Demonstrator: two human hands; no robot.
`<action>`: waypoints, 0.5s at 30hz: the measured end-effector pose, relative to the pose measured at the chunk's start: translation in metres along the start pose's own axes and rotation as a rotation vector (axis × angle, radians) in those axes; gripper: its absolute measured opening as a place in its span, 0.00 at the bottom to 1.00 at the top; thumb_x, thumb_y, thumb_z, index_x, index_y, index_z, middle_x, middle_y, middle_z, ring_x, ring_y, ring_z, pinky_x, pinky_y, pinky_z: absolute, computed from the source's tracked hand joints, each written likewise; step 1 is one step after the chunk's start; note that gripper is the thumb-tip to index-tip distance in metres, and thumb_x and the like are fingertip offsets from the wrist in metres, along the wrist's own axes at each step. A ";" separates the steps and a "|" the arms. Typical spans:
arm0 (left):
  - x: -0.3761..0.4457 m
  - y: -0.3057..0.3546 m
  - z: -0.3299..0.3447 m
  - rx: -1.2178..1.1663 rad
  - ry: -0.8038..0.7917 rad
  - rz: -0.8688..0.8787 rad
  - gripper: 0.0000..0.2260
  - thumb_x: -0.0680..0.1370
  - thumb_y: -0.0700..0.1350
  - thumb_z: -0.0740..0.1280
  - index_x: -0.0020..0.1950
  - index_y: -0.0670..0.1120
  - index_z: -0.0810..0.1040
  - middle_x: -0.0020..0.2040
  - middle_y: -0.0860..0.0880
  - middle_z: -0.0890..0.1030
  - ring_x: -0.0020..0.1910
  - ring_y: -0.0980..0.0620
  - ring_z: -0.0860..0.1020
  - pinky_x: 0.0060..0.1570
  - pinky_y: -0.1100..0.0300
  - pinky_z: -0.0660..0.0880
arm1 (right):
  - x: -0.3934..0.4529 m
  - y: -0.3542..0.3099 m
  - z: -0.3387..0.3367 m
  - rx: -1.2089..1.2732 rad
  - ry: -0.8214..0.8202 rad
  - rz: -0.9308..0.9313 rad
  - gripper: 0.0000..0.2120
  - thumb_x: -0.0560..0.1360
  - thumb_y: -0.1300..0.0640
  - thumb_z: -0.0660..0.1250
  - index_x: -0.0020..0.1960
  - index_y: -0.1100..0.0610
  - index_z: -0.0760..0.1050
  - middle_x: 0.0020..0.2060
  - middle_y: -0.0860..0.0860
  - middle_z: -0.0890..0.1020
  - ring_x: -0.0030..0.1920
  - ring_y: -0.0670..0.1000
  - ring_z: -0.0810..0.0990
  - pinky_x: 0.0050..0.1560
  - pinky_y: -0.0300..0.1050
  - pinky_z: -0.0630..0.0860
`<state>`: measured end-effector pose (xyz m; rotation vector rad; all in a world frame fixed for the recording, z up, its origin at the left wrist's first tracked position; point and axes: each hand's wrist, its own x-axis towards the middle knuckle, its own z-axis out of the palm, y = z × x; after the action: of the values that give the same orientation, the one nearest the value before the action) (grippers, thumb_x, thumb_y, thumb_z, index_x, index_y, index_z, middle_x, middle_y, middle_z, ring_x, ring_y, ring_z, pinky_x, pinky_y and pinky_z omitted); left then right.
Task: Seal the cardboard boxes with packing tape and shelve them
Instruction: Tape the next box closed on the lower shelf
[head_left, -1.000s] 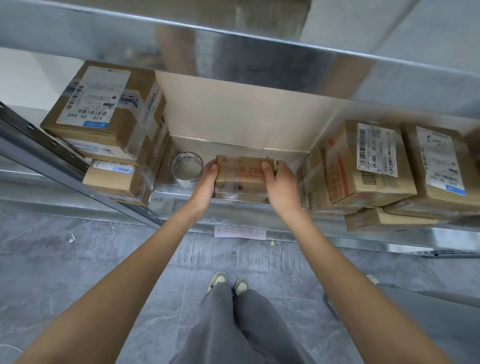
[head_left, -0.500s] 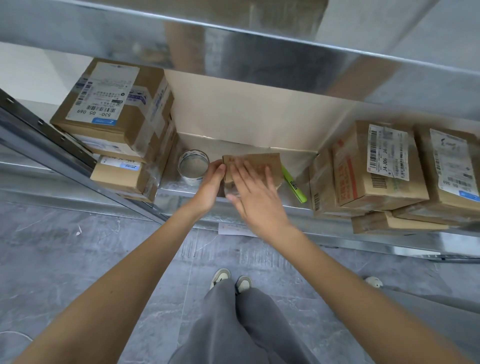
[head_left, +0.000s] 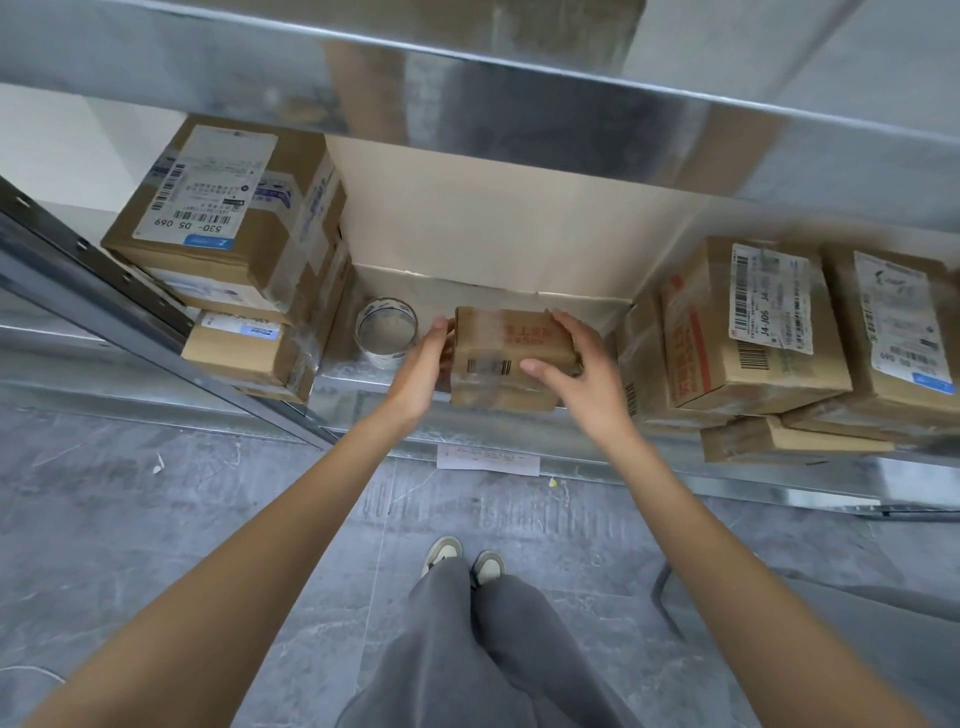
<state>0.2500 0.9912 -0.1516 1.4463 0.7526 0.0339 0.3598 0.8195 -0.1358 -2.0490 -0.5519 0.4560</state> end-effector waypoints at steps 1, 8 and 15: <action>-0.004 -0.003 -0.002 0.016 -0.008 0.015 0.22 0.80 0.67 0.48 0.63 0.61 0.74 0.60 0.54 0.81 0.62 0.54 0.77 0.67 0.53 0.68 | 0.004 -0.001 -0.001 0.011 -0.008 0.045 0.31 0.71 0.49 0.75 0.71 0.52 0.69 0.66 0.46 0.73 0.64 0.43 0.70 0.58 0.26 0.66; -0.001 -0.016 -0.003 0.192 0.002 0.108 0.19 0.85 0.49 0.55 0.73 0.44 0.69 0.63 0.51 0.74 0.62 0.56 0.70 0.53 0.79 0.64 | 0.026 0.009 0.026 -0.004 0.026 0.291 0.25 0.75 0.41 0.68 0.63 0.57 0.73 0.61 0.49 0.79 0.57 0.51 0.79 0.57 0.46 0.74; 0.017 -0.017 0.001 0.167 -0.022 0.127 0.22 0.85 0.47 0.52 0.79 0.45 0.57 0.77 0.48 0.62 0.76 0.52 0.61 0.72 0.64 0.56 | 0.027 -0.015 0.051 -0.680 -0.082 -0.204 0.28 0.82 0.45 0.55 0.78 0.57 0.56 0.77 0.54 0.61 0.76 0.55 0.58 0.74 0.57 0.56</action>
<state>0.2566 0.9955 -0.1741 1.6502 0.6572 0.0530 0.3527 0.8765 -0.1509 -2.5802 -1.0647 0.2450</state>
